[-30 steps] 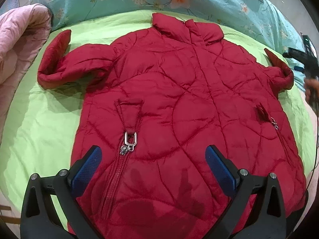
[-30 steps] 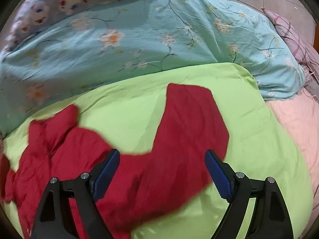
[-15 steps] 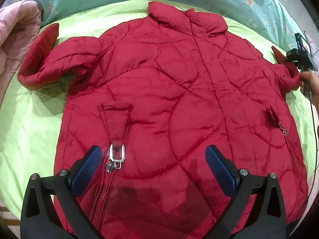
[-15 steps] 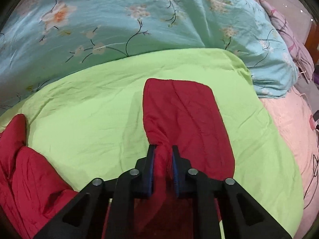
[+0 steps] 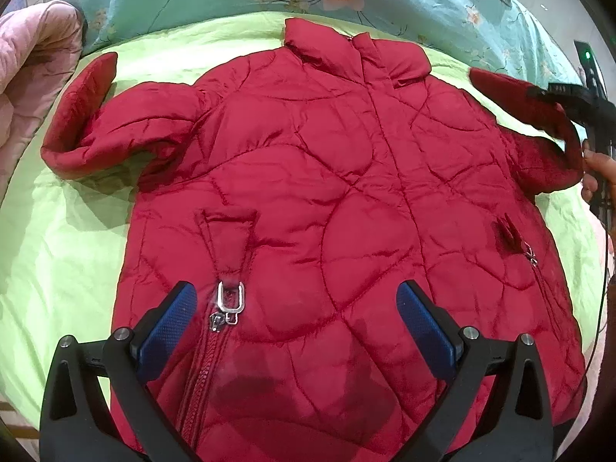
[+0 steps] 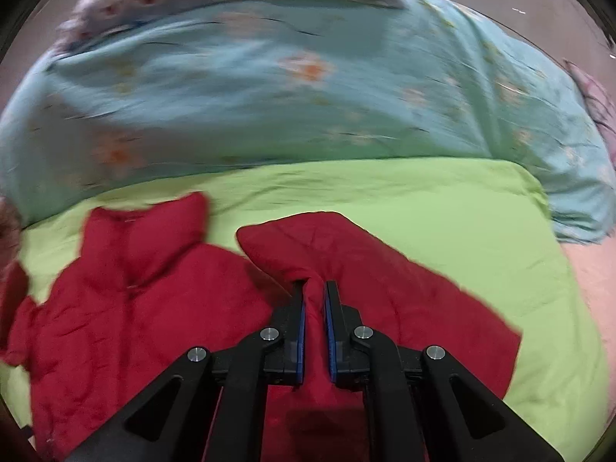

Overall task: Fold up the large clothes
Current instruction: 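Fold the gripped sleeve across the jacket body with the right tool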

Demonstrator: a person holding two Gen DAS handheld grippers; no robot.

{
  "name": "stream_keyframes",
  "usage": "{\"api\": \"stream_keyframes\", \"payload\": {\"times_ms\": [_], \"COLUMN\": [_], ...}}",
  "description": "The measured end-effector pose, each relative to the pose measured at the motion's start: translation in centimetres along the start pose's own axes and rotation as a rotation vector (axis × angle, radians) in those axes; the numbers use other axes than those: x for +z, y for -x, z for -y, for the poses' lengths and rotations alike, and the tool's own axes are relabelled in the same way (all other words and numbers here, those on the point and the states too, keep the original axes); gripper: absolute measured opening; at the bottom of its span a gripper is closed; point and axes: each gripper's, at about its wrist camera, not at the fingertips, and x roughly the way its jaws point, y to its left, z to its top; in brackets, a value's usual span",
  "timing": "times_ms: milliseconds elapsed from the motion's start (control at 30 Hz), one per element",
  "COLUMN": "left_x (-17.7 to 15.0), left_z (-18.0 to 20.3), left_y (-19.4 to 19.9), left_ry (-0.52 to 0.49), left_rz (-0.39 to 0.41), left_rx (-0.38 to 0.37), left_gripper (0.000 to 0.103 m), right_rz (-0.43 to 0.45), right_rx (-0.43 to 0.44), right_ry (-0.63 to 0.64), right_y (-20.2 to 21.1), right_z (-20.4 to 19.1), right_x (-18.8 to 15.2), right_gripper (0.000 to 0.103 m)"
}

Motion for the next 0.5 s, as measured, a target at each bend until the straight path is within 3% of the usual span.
{"api": "stream_keyframes", "payload": {"times_ms": [200,500], "left_x": [-0.2,-0.6], "left_z": [-0.8,-2.3], "left_y": [0.2,-0.3], "left_ry": [0.024,0.065], "left_rz": [0.007,0.001], "left_rx": [-0.004,-0.033], "left_gripper": [0.103,0.103], "right_rz": [0.016,0.026], "right_rx": [0.194,0.458], "right_ry": [0.049,0.159], "right_y": [1.9,3.5], "right_z": [-7.3,-16.4], "right_x": [-0.8,-4.6], "right_gripper": [0.008,0.008]}}
